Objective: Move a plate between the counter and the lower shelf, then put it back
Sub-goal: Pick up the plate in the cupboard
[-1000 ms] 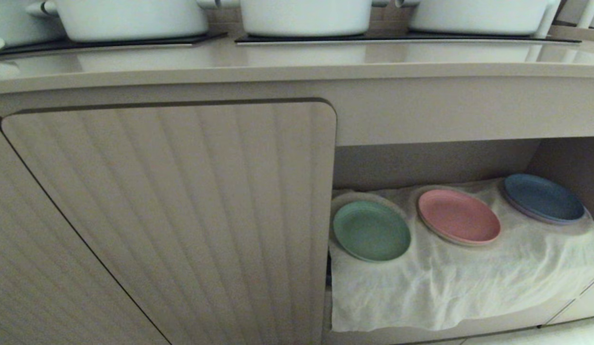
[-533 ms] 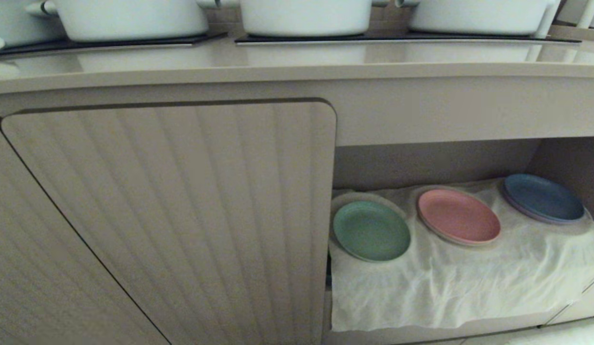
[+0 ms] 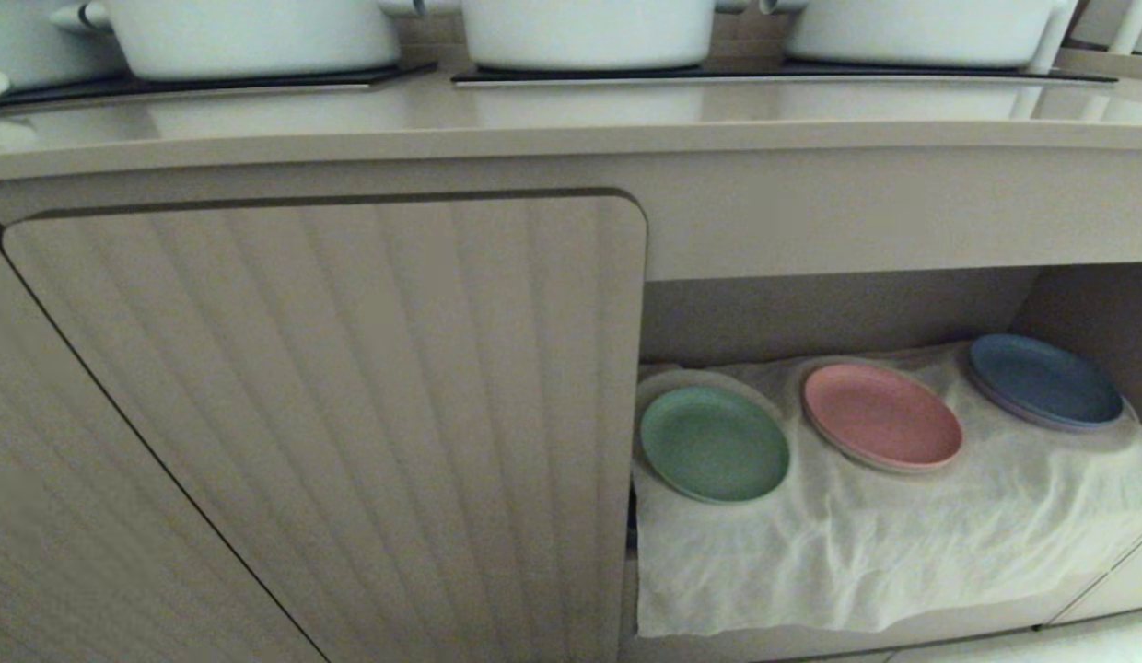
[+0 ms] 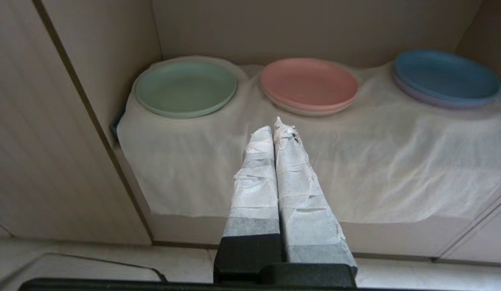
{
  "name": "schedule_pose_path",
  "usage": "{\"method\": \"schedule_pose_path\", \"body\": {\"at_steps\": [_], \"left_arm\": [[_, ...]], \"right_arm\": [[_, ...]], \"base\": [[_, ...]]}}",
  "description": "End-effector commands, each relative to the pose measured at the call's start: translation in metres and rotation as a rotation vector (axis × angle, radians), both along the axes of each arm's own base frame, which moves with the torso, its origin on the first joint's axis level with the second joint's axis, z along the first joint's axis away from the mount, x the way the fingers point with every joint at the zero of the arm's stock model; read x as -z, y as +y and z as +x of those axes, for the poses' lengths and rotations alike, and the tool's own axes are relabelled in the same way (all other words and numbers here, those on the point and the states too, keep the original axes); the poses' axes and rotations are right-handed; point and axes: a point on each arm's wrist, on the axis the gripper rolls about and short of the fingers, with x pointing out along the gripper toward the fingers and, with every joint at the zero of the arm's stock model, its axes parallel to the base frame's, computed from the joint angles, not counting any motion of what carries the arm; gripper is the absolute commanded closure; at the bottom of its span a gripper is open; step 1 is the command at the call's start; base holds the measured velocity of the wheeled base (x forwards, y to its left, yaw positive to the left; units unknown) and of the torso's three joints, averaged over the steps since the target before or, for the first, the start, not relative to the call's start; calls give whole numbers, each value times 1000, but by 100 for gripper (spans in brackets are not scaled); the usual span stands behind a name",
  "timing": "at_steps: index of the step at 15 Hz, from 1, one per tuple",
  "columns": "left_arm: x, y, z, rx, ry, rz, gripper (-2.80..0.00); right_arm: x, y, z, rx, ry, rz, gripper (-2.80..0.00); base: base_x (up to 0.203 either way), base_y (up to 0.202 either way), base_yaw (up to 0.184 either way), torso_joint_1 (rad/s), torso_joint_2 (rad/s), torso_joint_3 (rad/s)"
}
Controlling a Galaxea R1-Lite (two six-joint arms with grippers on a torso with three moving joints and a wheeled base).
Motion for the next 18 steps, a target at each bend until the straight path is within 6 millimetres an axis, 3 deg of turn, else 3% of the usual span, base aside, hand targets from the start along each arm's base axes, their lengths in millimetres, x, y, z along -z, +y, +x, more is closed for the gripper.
{"method": "schedule_pose_path", "body": {"at_steps": [1,9,14,18], "left_arm": [[0,0,0,-1,-1,-1,0],[0,0,0,-1,-1,-1,0],[0,0,0,-1,-1,-1,0],[0,0,0,-1,-1,-1,0]], "right_arm": [[-4,0,1,-1,11,-4,0],[-31,1,17,-65,106,-31,0],[-54,4,42,-205,208,-104,0],[-57,7,67,-329,310,-122,0]], "base": [[0,0,0,0,0,0],[0,0,0,0,0,0],[0,0,0,0,0,0],[0,0,0,0,0,0]]}}
